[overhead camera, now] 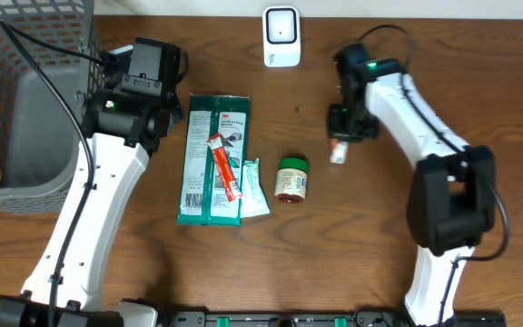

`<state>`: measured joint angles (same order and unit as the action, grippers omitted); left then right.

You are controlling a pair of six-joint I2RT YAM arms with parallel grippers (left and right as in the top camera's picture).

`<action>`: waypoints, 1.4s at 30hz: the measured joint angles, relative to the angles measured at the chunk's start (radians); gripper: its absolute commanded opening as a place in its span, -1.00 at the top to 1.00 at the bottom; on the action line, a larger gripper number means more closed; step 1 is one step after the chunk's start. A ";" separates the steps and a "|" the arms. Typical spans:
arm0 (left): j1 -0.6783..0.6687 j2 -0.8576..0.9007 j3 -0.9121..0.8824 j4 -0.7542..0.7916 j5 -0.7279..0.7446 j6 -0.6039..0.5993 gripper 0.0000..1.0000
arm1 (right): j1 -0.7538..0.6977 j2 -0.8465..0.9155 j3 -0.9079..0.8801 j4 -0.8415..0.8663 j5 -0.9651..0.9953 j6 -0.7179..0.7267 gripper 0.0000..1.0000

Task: Scan the item barcode
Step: 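Grasp the juice carton with the right gripper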

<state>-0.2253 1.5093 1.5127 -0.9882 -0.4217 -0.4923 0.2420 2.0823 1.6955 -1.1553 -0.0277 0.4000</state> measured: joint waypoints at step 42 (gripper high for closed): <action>0.000 0.000 0.000 0.000 0.000 0.000 -0.64 | -0.159 -0.054 -0.140 0.158 -0.447 -0.168 -0.17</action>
<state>-0.2253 1.5093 1.5127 -0.9882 -0.4217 -0.4923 0.0834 2.0281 1.5551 -0.9970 -0.4744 0.2317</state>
